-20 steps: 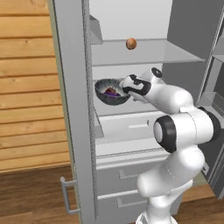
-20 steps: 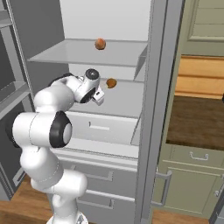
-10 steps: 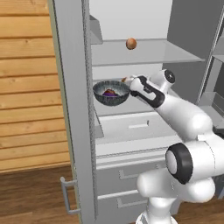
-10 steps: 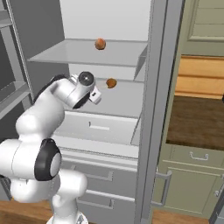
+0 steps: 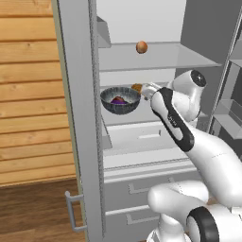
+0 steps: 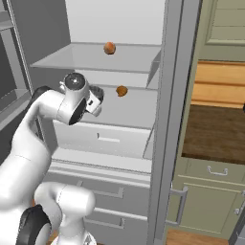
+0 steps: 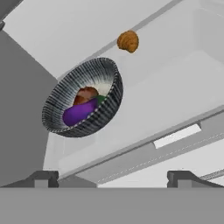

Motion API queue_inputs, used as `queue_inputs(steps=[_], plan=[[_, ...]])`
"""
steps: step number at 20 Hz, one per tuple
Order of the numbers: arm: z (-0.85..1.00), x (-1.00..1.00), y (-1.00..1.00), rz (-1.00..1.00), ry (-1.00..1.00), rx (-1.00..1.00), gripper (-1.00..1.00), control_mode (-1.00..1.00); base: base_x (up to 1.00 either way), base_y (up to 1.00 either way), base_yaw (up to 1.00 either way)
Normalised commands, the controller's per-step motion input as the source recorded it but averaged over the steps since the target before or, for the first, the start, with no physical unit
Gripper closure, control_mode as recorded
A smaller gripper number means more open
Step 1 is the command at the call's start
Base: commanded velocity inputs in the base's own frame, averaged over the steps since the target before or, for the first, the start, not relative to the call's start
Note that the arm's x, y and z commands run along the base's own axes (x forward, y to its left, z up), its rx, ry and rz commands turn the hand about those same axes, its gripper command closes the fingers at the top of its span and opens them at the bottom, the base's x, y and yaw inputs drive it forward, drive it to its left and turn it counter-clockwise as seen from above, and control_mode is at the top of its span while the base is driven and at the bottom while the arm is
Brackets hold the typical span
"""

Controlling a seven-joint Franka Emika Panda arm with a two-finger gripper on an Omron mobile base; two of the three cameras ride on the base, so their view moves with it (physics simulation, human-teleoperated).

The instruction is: Pick the chicken drumstick and eggplant from their plates and place them in the bowl. Then put the bowl in the fridge.

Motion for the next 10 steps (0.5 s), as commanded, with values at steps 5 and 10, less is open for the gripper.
queue_inputs(steps=[5,10], plan=[[-0.02,-1.00,0.00,0.05,0.11,-0.27,-1.00,-1.00,0.00,0.00,0.00],[-0.03,-1.00,-0.02,0.06,0.01,-0.26,-1.00,-1.00,0.00,0.00,0.00]])
